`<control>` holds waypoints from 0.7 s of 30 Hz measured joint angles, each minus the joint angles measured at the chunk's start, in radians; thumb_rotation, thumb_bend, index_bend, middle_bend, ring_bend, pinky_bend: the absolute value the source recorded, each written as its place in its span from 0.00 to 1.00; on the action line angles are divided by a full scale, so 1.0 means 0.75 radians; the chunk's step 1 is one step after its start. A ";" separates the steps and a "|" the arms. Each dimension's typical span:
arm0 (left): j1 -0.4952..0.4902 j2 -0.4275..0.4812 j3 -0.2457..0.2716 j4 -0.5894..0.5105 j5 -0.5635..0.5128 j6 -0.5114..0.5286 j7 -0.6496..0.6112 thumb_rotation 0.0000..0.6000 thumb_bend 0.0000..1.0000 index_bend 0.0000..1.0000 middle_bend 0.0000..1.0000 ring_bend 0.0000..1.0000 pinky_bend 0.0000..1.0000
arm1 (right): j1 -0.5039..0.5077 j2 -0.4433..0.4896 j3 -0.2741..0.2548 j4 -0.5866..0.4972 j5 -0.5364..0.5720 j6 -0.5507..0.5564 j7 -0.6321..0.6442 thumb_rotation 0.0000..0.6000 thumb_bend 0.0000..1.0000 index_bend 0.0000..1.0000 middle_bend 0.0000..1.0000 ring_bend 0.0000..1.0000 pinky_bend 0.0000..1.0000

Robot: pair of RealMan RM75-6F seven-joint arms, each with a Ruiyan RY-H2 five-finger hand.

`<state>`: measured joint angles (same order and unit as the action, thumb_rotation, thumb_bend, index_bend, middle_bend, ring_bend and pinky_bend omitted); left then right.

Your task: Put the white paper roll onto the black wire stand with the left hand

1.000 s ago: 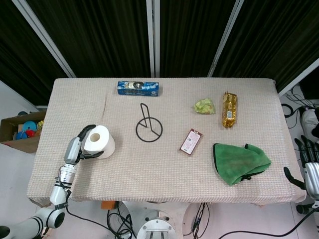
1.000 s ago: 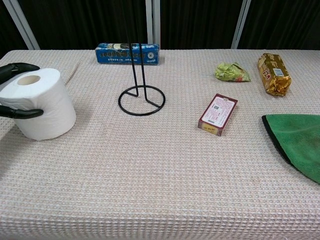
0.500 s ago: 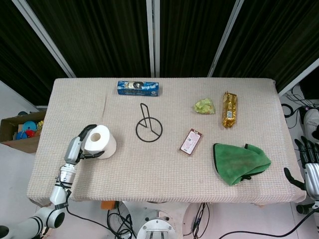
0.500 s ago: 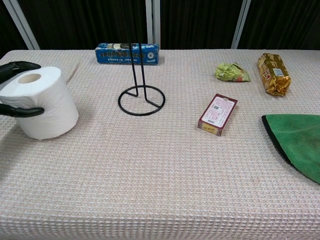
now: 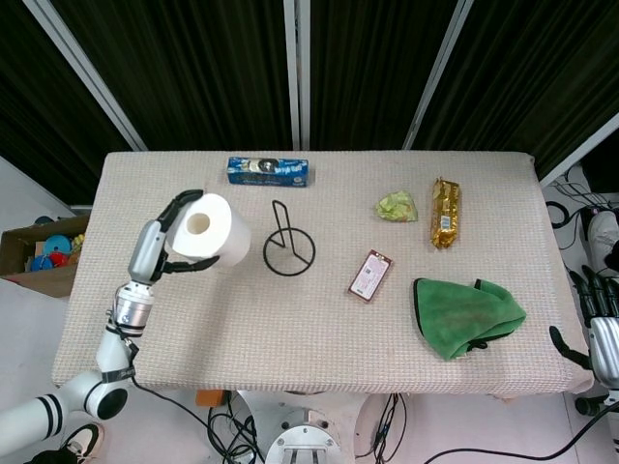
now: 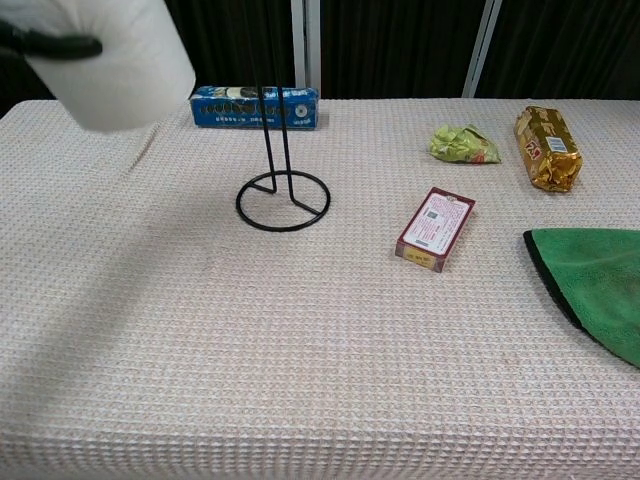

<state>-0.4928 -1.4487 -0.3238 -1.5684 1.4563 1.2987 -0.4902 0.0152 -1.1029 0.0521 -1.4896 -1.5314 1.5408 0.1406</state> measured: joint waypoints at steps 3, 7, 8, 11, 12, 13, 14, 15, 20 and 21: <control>-0.073 0.122 -0.116 -0.196 -0.036 -0.046 0.123 1.00 0.33 0.34 0.52 0.50 0.50 | -0.003 -0.002 0.000 0.010 0.003 0.001 0.007 1.00 0.27 0.00 0.00 0.00 0.00; -0.167 0.231 -0.239 -0.373 -0.161 -0.120 0.244 1.00 0.33 0.34 0.52 0.50 0.52 | -0.005 -0.007 0.000 0.023 0.009 0.001 0.023 1.00 0.27 0.00 0.00 0.00 0.00; -0.184 0.238 -0.256 -0.401 -0.196 -0.134 0.255 1.00 0.33 0.34 0.52 0.50 0.52 | -0.006 -0.008 0.000 0.027 0.009 0.001 0.027 1.00 0.27 0.00 0.00 0.00 0.00; -0.236 0.241 -0.304 -0.477 -0.320 -0.167 0.281 1.00 0.33 0.34 0.52 0.50 0.52 | -0.007 -0.012 -0.001 0.039 0.009 0.001 0.036 1.00 0.27 0.00 0.00 0.00 0.00; -0.251 0.238 -0.316 -0.493 -0.358 -0.175 0.286 1.00 0.33 0.34 0.52 0.50 0.52 | -0.008 -0.014 -0.002 0.043 0.009 0.001 0.040 1.00 0.27 0.00 0.00 0.00 0.00; -0.274 0.229 -0.329 -0.507 -0.409 -0.183 0.295 1.00 0.33 0.34 0.52 0.50 0.52 | -0.009 -0.014 -0.003 0.046 0.008 0.001 0.043 1.00 0.27 0.00 0.00 0.00 0.00; -0.292 0.219 -0.337 -0.513 -0.445 -0.187 0.303 1.00 0.33 0.34 0.52 0.50 0.52 | -0.009 -0.014 -0.003 0.048 0.007 0.002 0.045 1.00 0.27 0.00 0.00 0.00 0.00; -0.312 0.205 -0.343 -0.515 -0.478 -0.191 0.311 1.00 0.33 0.34 0.52 0.50 0.52 | -0.010 -0.014 -0.004 0.049 0.007 0.003 0.048 1.00 0.27 0.00 0.00 0.00 0.00; -0.390 0.120 -0.346 -0.454 -0.569 -0.201 0.360 1.00 0.33 0.35 0.52 0.50 0.52 | -0.016 -0.010 0.000 0.059 0.014 0.009 0.065 1.00 0.27 0.00 0.00 0.00 0.00; -0.397 0.110 -0.341 -0.436 -0.571 -0.201 0.366 1.00 0.33 0.35 0.52 0.50 0.52 | -0.016 -0.009 0.001 0.063 0.018 0.008 0.068 1.00 0.27 0.00 0.00 0.00 0.00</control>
<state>-0.7906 -1.3666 -0.5796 -1.8954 1.0281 1.1482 -0.2153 0.0030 -1.1100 0.0527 -1.4425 -1.5180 1.5468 0.1919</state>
